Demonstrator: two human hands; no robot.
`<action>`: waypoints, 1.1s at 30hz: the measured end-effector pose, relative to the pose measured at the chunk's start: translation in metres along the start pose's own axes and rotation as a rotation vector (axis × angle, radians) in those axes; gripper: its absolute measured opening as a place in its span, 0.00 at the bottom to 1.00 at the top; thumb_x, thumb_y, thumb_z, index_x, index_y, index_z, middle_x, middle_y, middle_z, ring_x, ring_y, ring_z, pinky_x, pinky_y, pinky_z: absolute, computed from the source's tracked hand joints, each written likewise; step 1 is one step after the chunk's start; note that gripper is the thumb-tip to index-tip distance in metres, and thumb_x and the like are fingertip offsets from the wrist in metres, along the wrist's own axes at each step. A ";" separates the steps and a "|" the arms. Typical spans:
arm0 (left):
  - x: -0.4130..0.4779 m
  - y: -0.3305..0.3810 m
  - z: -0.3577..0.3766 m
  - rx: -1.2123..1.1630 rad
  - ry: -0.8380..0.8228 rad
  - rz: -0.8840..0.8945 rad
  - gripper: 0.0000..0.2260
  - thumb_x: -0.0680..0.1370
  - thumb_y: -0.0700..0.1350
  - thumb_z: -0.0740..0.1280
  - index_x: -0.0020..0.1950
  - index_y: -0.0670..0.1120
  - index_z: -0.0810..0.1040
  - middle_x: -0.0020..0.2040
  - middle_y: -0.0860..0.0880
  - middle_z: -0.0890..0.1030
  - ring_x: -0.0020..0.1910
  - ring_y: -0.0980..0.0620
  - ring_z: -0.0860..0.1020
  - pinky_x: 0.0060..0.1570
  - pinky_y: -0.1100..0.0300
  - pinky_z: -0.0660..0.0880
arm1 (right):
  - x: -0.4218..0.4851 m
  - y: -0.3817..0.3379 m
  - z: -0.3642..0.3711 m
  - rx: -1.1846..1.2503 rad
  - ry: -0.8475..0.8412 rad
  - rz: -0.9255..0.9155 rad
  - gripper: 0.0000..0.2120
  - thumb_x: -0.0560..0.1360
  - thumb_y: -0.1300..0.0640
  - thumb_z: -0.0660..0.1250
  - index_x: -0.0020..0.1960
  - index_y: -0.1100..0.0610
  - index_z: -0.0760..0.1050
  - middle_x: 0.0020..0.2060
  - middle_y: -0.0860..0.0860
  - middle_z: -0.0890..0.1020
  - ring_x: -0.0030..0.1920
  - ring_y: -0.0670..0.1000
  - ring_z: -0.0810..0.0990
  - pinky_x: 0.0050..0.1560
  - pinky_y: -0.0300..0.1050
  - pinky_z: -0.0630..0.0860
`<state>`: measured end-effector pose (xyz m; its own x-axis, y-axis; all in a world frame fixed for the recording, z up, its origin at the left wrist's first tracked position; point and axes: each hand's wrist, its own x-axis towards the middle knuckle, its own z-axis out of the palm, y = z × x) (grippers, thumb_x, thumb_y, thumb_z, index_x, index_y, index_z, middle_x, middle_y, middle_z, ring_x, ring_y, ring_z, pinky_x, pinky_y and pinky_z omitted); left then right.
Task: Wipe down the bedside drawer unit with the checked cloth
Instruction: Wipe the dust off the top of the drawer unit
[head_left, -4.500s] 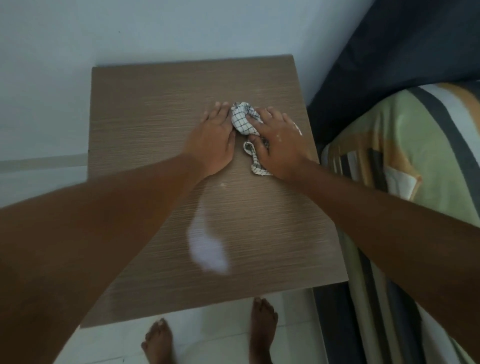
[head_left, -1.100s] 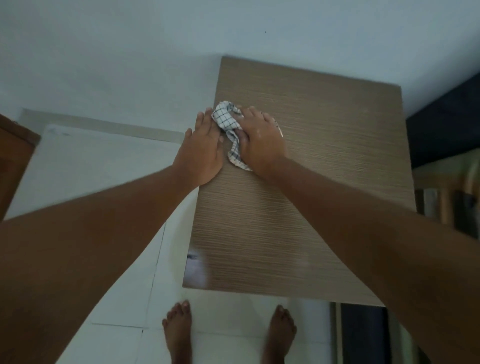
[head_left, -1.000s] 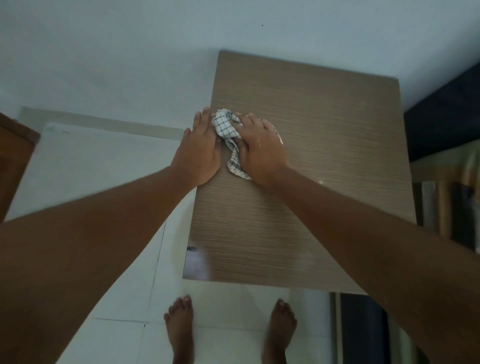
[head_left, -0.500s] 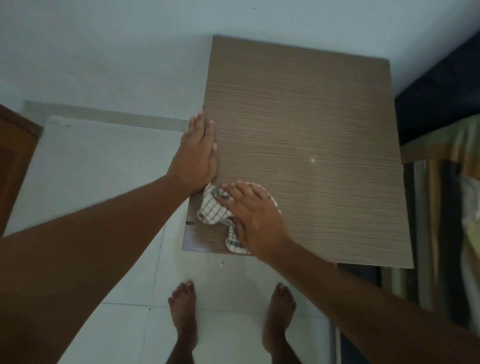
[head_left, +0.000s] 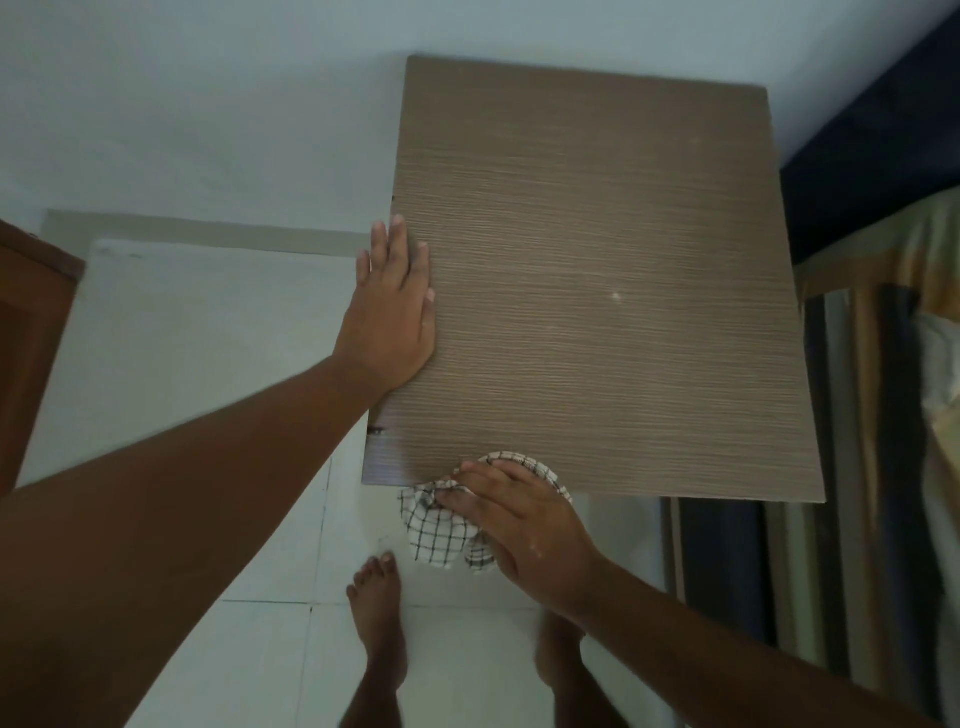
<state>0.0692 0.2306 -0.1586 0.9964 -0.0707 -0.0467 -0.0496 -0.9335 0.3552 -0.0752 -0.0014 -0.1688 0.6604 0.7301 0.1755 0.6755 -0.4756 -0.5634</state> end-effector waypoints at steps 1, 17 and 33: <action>-0.002 0.003 0.000 0.012 -0.011 0.022 0.25 0.85 0.46 0.48 0.81 0.37 0.55 0.82 0.36 0.48 0.81 0.36 0.44 0.80 0.40 0.46 | -0.004 -0.001 -0.001 0.018 0.037 0.016 0.19 0.87 0.54 0.51 0.68 0.55 0.78 0.65 0.52 0.81 0.69 0.49 0.76 0.76 0.43 0.64; 0.050 0.076 0.002 -0.006 0.002 0.009 0.25 0.85 0.48 0.53 0.81 0.40 0.57 0.83 0.39 0.48 0.82 0.38 0.42 0.77 0.40 0.38 | 0.045 0.104 -0.124 0.279 0.537 0.492 0.21 0.80 0.67 0.60 0.71 0.57 0.74 0.64 0.53 0.81 0.64 0.47 0.80 0.65 0.50 0.78; 0.180 0.212 0.048 0.013 -0.098 0.141 0.29 0.85 0.49 0.52 0.82 0.40 0.48 0.83 0.38 0.45 0.81 0.37 0.40 0.78 0.46 0.39 | 0.119 0.314 -0.243 -0.173 0.484 0.607 0.23 0.82 0.61 0.58 0.77 0.54 0.67 0.74 0.55 0.71 0.74 0.53 0.70 0.71 0.32 0.59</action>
<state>0.2344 0.0035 -0.1365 0.9680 -0.2347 -0.0886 -0.1899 -0.9163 0.3526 0.2947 -0.1833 -0.1283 0.9718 0.0439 0.2317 0.1673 -0.8207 -0.5463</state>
